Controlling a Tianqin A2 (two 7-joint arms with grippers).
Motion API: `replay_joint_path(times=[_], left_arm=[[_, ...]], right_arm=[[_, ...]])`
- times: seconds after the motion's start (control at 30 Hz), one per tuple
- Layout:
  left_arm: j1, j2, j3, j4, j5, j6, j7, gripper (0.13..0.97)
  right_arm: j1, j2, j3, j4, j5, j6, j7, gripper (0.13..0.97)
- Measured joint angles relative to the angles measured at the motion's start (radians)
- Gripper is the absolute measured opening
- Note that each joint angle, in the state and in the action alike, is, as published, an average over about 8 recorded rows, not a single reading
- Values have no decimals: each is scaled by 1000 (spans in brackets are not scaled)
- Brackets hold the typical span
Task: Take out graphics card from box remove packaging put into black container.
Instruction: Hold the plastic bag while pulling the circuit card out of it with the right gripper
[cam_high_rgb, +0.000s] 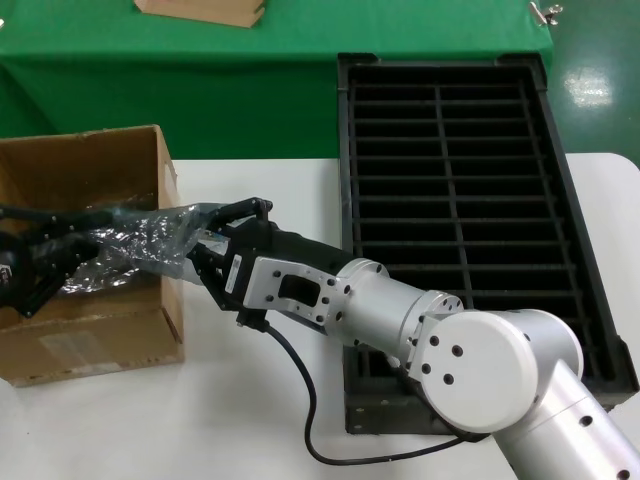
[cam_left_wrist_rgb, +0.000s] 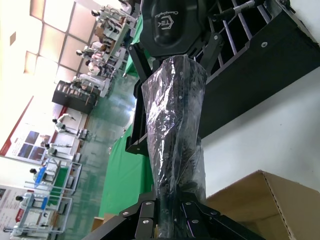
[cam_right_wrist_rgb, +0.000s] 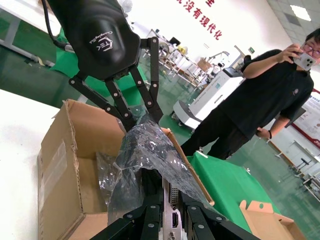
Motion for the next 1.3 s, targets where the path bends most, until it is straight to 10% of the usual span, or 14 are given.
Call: replay_joint_path(times=[1.3], left_arm=[[-81,48,13,103,28,-39,84,140]], right_arm=[[24,0,17,-4,-26,-8,26,188]])
